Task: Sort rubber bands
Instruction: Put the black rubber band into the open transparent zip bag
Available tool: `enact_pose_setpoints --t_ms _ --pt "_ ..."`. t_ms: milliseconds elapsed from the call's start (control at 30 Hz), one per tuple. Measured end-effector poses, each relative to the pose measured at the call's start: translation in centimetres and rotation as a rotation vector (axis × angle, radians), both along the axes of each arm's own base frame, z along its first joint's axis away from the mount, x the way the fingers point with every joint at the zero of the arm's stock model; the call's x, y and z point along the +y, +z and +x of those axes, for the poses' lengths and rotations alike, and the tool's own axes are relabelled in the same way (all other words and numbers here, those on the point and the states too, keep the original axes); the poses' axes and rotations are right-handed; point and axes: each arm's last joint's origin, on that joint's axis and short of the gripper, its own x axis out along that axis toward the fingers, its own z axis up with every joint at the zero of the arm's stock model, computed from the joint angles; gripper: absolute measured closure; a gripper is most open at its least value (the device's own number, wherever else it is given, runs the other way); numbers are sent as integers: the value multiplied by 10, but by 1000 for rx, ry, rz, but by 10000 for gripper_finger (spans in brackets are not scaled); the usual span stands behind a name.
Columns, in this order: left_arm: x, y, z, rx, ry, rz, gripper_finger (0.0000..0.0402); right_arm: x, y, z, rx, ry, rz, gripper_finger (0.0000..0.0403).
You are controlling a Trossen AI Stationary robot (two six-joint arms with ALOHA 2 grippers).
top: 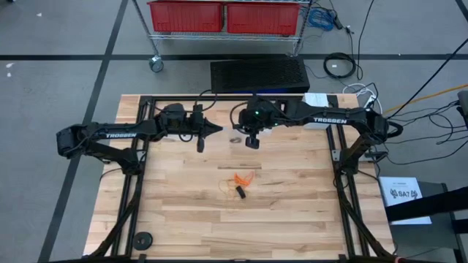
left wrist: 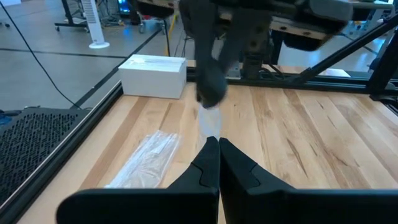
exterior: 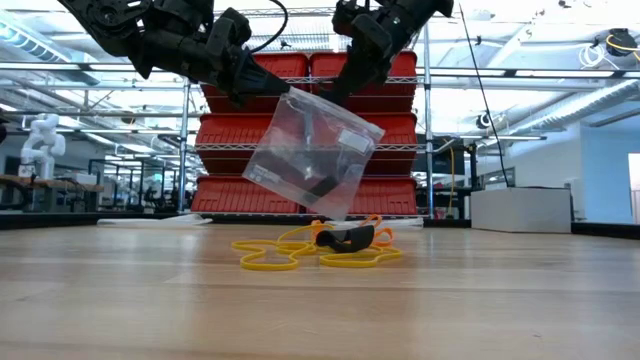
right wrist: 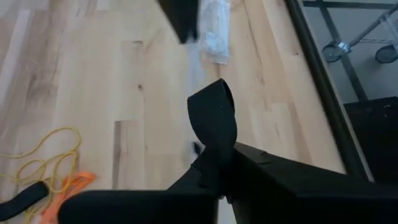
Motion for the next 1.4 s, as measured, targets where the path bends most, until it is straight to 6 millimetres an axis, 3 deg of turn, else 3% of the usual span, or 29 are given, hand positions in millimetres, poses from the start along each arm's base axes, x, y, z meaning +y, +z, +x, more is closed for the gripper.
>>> enact_pose_setpoints --t_ms 333,833,1100,1267,1400 --pt "0 0 0 1 7 1 401 2 -6 4 12 -16 23 402" --pt "0 0 0 1 10 -5 401 -6 -37 20 55 39 142 399" --pt "0 0 0 2 12 -6 401 -8 -49 31 42 53 166 321" --pt "0 0 0 2 13 -14 389 -12 -45 29 20 37 166 258" --pt "-1 -3 2 9 6 -11 385 -15 -35 29 -32 21 159 234"
